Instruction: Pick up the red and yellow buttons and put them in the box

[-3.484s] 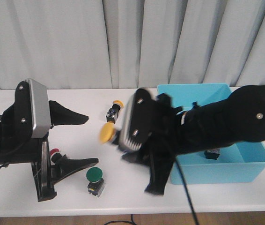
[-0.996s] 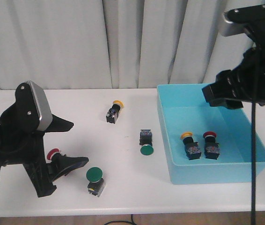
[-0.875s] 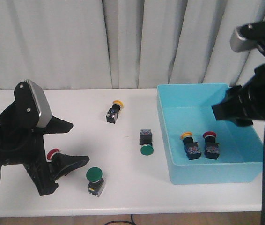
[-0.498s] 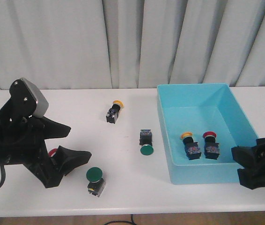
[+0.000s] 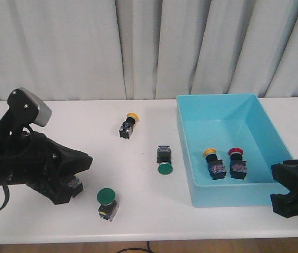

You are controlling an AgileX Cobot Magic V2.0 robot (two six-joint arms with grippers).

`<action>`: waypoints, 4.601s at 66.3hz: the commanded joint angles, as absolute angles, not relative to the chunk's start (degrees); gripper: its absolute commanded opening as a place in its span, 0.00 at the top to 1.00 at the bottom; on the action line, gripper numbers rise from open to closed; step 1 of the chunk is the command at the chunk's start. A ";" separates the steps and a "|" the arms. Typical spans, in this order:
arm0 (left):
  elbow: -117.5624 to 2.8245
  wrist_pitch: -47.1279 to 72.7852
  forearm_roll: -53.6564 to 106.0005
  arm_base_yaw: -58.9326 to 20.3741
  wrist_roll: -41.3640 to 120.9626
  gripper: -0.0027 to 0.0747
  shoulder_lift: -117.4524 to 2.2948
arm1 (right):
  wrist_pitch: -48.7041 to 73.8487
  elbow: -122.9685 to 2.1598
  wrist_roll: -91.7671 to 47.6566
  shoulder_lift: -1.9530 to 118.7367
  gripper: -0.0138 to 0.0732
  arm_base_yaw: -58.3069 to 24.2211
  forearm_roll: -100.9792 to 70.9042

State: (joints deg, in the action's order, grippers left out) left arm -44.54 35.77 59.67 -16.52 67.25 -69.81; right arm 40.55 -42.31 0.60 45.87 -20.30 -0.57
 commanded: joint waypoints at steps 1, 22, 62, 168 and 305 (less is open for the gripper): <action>-45.90 35.23 62.44 -16.59 66.83 0.98 -68.75 | 36.80 -43.76 0.46 45.56 0.77 -20.20 -0.30; -45.90 35.29 62.44 -16.59 66.90 0.98 -68.75 | 39.51 -43.76 0.52 45.56 0.85 -20.20 -0.52; -45.90 35.33 62.37 -16.59 66.95 0.98 -68.52 | 39.78 -43.76 0.52 45.56 0.85 -20.20 -0.52; 3.10 -1.43 4.61 2.40 1.44 0.98 1.64 | 40.05 -43.76 0.52 45.56 0.85 -20.20 -0.52; 3.08 -1.31 -0.96 1.70 -2.46 0.98 1.47 | -8.60 0.80 0.74 1.92 0.85 -1.57 1.03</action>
